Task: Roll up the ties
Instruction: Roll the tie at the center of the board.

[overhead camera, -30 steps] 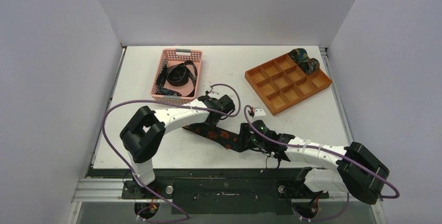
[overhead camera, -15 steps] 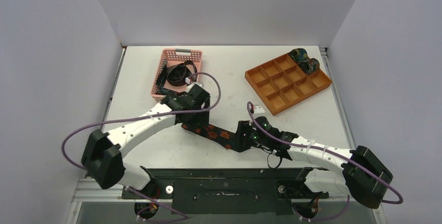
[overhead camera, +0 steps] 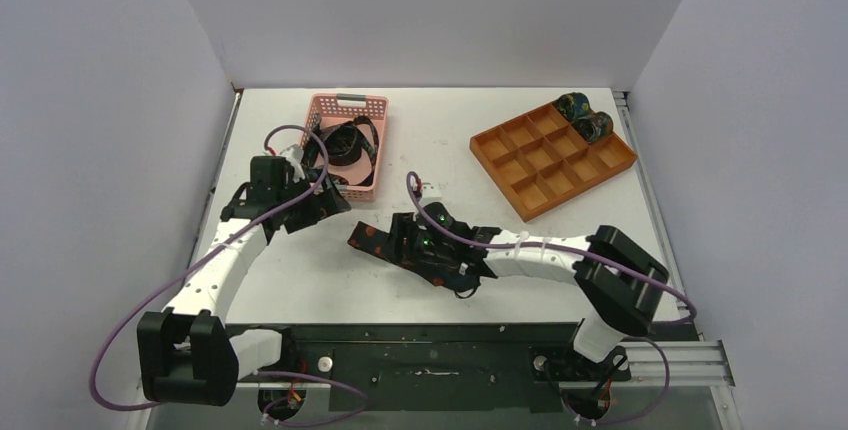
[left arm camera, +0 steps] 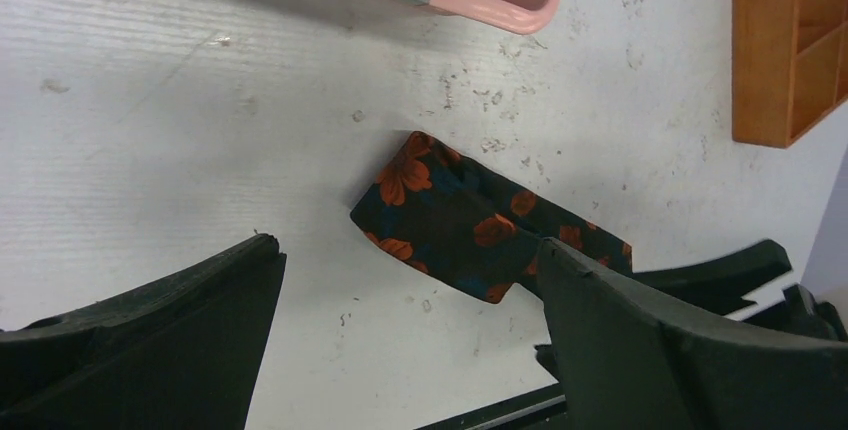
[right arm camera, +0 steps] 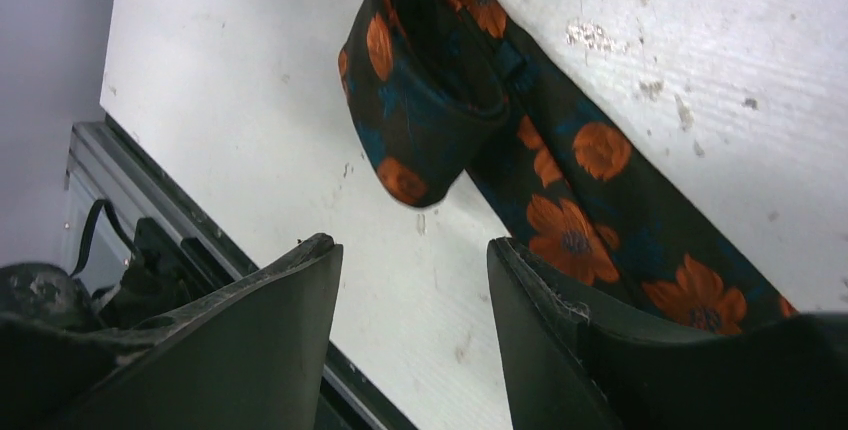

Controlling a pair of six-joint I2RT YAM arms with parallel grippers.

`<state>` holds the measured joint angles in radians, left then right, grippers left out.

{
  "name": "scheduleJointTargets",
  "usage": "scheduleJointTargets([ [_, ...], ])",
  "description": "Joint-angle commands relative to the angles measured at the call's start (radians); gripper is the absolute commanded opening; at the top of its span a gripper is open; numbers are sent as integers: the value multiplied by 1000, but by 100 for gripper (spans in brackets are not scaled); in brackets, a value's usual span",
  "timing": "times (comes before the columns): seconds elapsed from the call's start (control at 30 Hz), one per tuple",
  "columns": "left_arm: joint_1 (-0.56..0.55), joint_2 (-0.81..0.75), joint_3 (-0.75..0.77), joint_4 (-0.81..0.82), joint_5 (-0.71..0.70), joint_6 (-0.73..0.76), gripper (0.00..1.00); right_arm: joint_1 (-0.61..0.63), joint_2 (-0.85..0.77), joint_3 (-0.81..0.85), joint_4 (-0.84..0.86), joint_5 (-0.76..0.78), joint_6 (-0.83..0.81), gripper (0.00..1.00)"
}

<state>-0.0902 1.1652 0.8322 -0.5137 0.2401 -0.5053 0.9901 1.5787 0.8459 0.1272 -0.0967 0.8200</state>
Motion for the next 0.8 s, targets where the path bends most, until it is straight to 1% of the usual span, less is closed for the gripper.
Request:
scheduleJointTargets([
  [0.0, 7, 20, 2, 119, 163, 79, 96, 1, 92, 107, 28, 42, 37, 56],
  [0.2, 1, 22, -39, 168, 170, 118, 98, -20, 163, 118, 34, 59, 59, 56],
  [0.3, -20, 25, -51, 142, 92, 158, 98, -46, 162, 75, 68, 51, 79, 55],
  [0.37, -26, 27, -63, 148, 72, 162, 98, -59, 165, 55, 80, 39, 82, 55],
  [0.5, -28, 48, -57, 152, 68, 162, 98, -53, 142, 32, 106, 31, 54, 55],
  [0.63, -29, 65, -47, 162, 85, 156, 98, -43, 93, 23, 111, 32, 25, 58],
  [0.77, -37, 83, -37, 173, 97, 149, 98, -45, 59, 61, 93, 37, 0, 60],
])
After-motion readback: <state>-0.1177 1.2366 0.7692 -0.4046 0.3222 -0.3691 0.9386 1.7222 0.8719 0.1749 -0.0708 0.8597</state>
